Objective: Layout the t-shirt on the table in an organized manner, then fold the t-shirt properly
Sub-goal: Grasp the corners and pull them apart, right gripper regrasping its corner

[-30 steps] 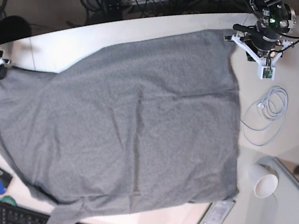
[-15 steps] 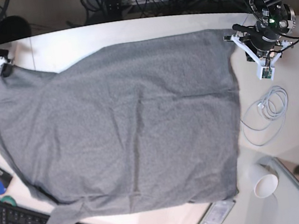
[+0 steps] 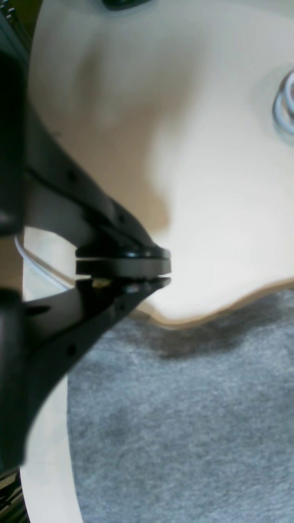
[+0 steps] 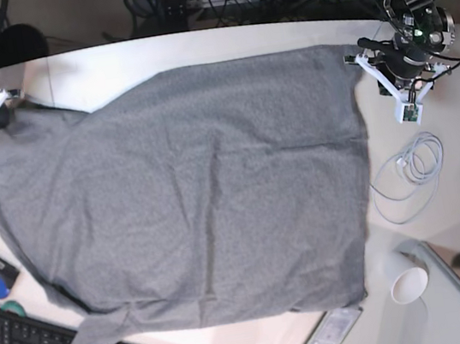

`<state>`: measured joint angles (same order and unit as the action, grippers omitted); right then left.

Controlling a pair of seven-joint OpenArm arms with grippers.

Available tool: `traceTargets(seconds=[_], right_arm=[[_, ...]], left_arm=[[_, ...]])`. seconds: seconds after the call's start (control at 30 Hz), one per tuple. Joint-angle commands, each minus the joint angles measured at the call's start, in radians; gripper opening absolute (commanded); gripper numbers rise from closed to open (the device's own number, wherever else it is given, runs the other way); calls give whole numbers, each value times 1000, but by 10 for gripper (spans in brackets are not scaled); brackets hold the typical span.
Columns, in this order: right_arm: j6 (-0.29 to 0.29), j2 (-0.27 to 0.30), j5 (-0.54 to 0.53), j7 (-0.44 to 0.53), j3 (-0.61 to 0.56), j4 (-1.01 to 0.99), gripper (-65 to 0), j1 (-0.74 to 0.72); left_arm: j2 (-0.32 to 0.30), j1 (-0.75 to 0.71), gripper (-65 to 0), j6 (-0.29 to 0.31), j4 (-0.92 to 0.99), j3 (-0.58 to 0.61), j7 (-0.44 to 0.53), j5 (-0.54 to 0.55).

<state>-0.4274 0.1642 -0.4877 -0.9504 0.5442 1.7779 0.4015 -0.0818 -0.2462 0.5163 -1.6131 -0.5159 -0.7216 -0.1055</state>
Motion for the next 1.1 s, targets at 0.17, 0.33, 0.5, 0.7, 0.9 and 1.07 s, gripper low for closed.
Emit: traceTargets(seconds=[0.17, 0.33, 0.5, 0.7, 0.9, 1.07], right_arm=[[57, 11, -16, -189, -5, 20, -644, -276], [209, 11, -16, -166, -135, -166, -642, -496], [259, 59, -16, -29, -230, -496, -482, -625], [259, 114, -18, -2, -204, -281, -309, -451], [258, 71, -21, 78, -132, -272, -303, -292], [256, 31, -21, 163, -194, -389, -302, -296]], left_arm=[[9, 3, -650, -9, -65, 99, 13, 0], [9, 6, -650, -11, -66, 129, 13, 0], [4, 0, -650, -11, -66, 118, 13, -3], [-2, -2, -650, -9, -56, 52, 13, 0], [-5, 6, -650, -8, -49, 10, 13, 0], [-6, 6, -650, -8, -49, 17, 13, 0]])
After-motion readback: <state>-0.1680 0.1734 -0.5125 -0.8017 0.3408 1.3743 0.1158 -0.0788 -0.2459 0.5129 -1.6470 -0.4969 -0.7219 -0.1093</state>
